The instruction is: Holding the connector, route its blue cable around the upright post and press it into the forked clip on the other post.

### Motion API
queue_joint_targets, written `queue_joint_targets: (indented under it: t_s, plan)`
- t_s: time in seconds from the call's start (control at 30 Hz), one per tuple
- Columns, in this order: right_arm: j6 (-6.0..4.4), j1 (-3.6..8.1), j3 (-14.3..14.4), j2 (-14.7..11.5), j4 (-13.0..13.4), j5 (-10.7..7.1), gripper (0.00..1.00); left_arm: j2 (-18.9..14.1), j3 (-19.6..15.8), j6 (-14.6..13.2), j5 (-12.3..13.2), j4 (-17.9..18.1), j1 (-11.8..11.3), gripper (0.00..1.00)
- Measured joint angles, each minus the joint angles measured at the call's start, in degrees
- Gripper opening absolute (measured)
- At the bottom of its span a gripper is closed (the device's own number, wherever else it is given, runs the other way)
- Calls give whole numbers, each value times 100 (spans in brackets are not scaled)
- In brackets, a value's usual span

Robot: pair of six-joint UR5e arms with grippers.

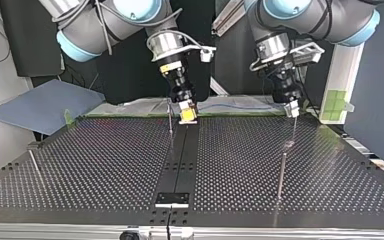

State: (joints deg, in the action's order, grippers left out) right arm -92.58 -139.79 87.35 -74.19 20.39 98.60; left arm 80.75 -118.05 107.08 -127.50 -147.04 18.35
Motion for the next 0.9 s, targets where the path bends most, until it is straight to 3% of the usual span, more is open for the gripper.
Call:
queue_joint_targets:
  t_s: [0.23,0.37,0.6,0.77,0.87,0.9]
  plan:
    - [-9,7,-340,12,-266,-145,0,-55,341,-89,34,-339,-193,25]
    - [-27,68,-537,20,-388,-183,0,-38,556,-100,106,-555,-304,27]
    - [-77,223,-898,57,-621,-295,0,74,951,-49,421,-952,-559,27]
    - [-73,304,-1178,251,-853,-365,0,202,1204,96,667,-1201,-799,30]
    - [-67,324,-1331,394,-911,-420,0,306,1389,149,852,-1386,-984,34]
    - [-67,327,-1380,440,-914,-443,0,349,1463,171,925,-1463,-1058,40]
